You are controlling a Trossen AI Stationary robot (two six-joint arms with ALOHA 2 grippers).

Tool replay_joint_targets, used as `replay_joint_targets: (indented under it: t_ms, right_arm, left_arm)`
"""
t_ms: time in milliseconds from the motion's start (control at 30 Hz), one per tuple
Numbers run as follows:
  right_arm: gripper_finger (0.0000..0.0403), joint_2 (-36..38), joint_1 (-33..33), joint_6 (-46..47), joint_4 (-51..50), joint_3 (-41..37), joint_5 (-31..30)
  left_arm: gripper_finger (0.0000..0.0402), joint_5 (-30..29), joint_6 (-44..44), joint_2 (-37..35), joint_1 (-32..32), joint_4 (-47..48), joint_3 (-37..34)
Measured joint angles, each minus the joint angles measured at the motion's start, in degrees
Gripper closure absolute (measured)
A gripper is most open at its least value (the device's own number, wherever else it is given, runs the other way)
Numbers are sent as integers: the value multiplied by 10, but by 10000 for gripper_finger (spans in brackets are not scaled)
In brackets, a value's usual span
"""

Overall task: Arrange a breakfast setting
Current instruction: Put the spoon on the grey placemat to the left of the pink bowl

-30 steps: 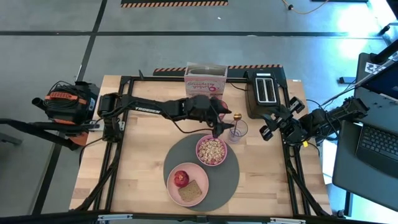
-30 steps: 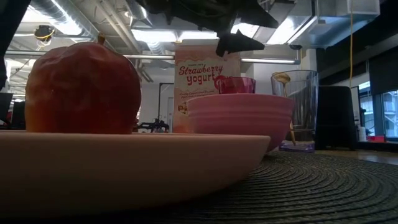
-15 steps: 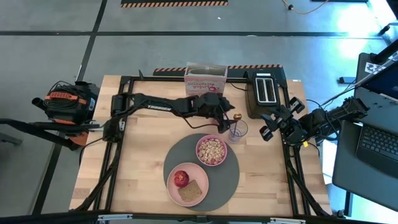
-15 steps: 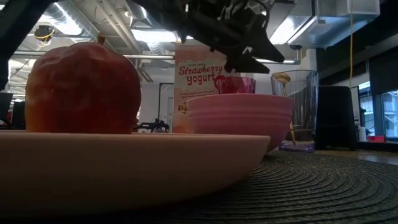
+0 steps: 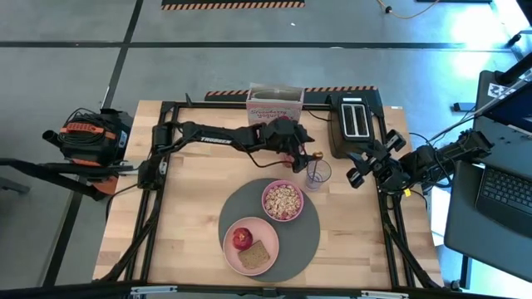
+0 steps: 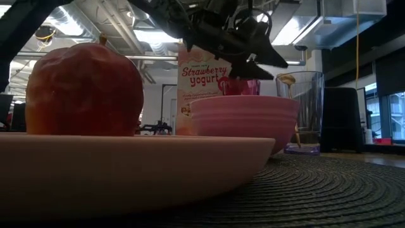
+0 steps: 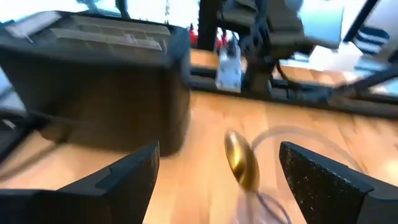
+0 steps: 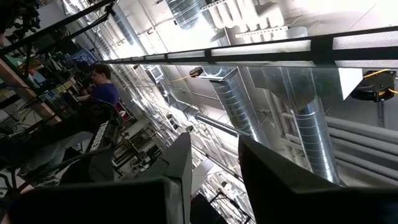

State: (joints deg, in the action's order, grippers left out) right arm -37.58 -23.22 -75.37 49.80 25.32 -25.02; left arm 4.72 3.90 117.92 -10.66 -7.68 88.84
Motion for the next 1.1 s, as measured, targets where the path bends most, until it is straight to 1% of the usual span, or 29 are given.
replay_joint_targets:
  t_ms: [500, 667, 1100]
  right_arm:
    - [299, 0, 0, -1, 1, 0, 0]
    - [299, 0, 0, -1, -1, 0, 0]
    - [299, 0, 0, -2, -2, 0, 0]
  left_arm:
    - [79, 41, 3, 18, 3, -21, 0]
    - [79, 69, 11, 18, 3, -25, 0]
    - [81, 83, 10, 18, 12, -24, 0]
